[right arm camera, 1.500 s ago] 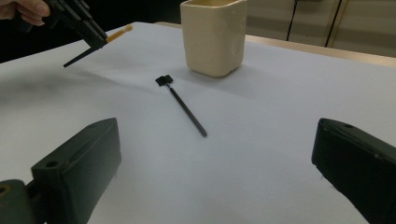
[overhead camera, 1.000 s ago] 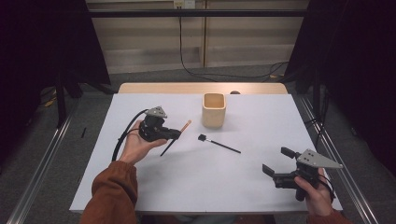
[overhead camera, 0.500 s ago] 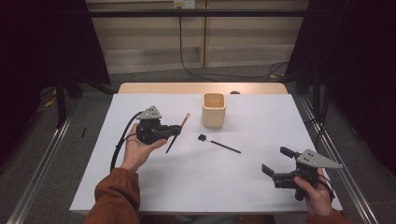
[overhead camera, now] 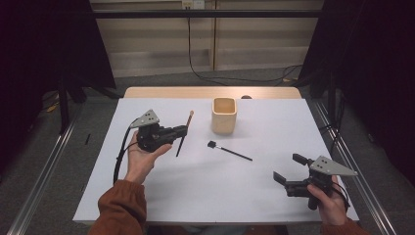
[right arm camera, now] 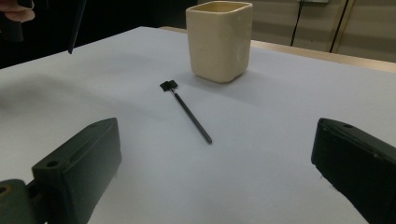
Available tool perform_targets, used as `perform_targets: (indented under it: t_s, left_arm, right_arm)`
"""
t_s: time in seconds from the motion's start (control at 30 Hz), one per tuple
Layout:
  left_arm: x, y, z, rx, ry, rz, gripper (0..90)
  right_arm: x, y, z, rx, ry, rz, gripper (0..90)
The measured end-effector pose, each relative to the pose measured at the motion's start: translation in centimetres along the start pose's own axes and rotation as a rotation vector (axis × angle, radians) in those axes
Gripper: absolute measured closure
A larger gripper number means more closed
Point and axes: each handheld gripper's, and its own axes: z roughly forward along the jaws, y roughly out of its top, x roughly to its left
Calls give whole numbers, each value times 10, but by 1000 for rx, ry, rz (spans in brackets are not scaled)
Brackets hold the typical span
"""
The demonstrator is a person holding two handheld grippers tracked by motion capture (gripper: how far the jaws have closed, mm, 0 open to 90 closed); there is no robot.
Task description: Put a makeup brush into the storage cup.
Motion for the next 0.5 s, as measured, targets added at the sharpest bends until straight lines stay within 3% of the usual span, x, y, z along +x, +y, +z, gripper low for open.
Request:
perform_targets:
  t_s: [0.07,0.3,0.5]
  left_arm:
    - [-2,-3,-2,-11,18,8,837]
    - [-10,-14,-7,-37,-18,18,837]
    - [-19,-16,-12,-57,-11,21,837]
  right_arm:
    - [0,0,0,-1,-1,2,10]
    - [0,1,0,-12,2,-3,14]
    - [1,2,-1,-22,4,4,13]
